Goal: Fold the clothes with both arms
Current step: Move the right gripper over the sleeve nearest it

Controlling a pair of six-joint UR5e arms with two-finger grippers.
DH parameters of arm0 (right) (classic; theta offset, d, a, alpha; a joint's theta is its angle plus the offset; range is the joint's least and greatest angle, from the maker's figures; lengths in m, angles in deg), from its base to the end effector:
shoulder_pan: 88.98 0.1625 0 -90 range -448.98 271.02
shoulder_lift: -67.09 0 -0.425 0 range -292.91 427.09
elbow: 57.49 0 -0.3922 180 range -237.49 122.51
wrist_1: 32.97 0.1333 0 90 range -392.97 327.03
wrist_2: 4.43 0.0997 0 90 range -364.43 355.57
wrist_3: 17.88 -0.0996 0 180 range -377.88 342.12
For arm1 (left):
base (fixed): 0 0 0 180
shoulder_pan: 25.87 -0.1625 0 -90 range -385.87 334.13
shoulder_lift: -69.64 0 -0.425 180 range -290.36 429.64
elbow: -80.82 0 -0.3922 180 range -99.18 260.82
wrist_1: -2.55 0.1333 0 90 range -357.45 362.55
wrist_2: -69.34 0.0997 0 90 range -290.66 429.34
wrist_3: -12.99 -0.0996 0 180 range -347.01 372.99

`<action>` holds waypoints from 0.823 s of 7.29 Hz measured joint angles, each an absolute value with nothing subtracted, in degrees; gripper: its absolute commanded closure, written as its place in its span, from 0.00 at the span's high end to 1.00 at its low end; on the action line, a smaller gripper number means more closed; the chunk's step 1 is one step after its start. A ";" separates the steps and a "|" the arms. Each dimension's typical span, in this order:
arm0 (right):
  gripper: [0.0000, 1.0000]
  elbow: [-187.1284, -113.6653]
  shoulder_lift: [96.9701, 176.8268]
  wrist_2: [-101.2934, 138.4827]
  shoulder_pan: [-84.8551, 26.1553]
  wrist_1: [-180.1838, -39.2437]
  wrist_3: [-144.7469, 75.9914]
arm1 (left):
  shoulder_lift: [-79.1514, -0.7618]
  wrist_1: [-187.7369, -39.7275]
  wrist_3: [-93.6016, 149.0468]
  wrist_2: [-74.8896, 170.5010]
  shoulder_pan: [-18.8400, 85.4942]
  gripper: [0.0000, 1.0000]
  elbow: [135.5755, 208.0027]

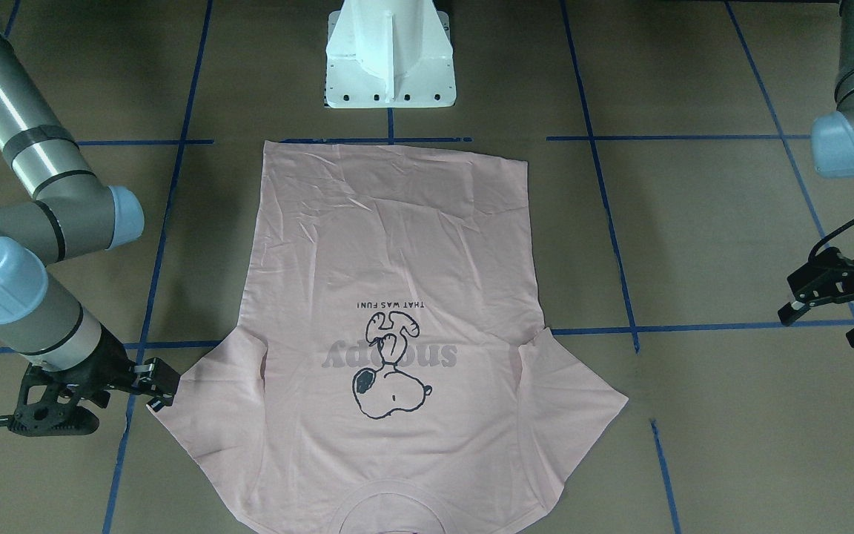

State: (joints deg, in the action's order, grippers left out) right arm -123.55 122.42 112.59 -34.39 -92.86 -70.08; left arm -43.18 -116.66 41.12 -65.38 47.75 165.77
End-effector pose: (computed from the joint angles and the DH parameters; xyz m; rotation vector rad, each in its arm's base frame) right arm -0.3689 -0.6709 0.4409 0.1922 -0.8092 0.1079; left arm 0.1249 -0.6492 0.4099 0.4388 0.9710 0.1344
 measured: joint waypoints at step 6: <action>0.92 -118.42 121.05 112.33 -35.35 -89.23 -70.02 | -42.98 -117.15 40.56 -65.31 47.70 1.00 166.16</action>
State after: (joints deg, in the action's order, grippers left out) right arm -118.42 121.05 112.33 -35.35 -89.23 -70.02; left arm -42.98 -117.15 40.56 -65.31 47.70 166.16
